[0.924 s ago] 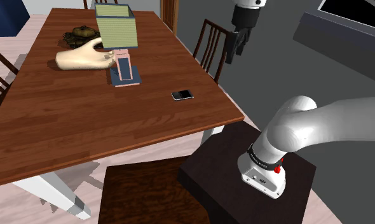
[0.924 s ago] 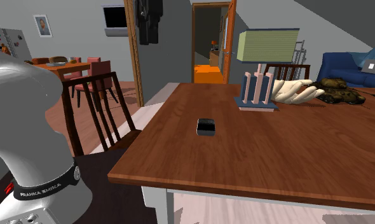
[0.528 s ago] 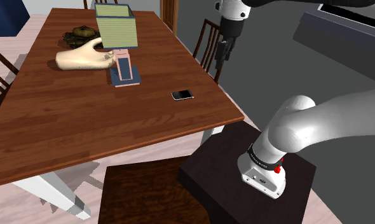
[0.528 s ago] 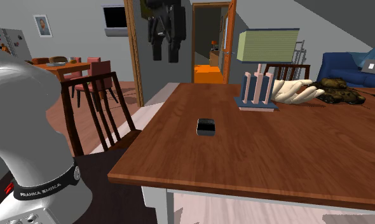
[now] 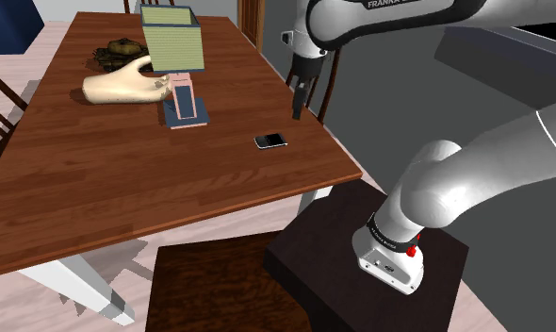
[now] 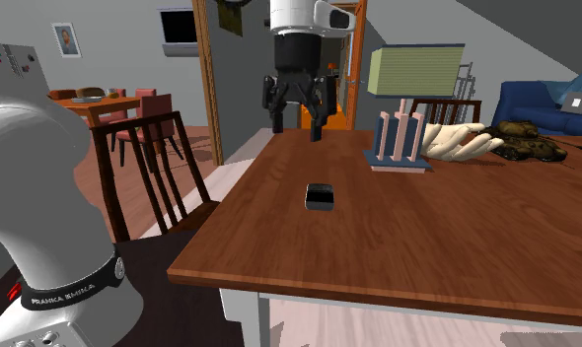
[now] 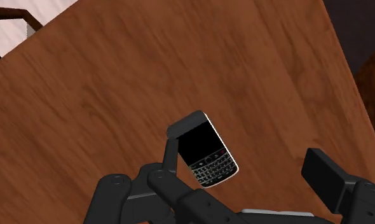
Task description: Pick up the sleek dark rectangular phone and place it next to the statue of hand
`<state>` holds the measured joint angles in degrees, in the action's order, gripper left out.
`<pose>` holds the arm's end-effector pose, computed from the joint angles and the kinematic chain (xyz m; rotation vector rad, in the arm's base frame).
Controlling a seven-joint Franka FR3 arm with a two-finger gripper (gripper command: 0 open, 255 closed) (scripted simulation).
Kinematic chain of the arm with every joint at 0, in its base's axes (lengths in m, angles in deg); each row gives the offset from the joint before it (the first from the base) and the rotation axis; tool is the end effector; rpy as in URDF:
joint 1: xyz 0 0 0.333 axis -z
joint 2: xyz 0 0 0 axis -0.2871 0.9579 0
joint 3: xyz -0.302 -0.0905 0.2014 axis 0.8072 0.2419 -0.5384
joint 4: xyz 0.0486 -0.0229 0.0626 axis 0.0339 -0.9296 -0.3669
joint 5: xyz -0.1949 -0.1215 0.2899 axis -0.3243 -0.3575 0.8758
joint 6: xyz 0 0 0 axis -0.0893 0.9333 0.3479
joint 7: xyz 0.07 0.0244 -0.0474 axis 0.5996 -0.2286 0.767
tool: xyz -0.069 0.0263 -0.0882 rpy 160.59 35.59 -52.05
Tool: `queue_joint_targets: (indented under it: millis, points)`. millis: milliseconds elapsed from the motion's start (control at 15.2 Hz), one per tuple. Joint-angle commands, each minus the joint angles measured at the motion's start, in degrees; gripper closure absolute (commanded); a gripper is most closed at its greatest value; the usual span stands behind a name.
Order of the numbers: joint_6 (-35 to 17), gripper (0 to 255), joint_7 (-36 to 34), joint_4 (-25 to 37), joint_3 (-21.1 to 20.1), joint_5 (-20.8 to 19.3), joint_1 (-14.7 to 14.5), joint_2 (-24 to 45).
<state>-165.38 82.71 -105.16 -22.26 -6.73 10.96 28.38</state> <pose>0.3415 0.0051 0.5297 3.0243 0.7761 -0.0532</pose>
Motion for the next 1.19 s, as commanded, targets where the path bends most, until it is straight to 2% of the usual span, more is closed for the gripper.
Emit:
queue_joint_targets:
  millis: [0, 594, 1122]
  points:
    - [-3.95, 0, 2.82, -0.56, 0.16, 0.08, -1.21, 2.98]
    - [-19.30, 0, 15.71, 2.87, 0.18, 1.46, -5.86, 20.52]
    - [-25.97, 0, 16.29, 0.65, 0.20, 1.68, -5.91, 24.92]
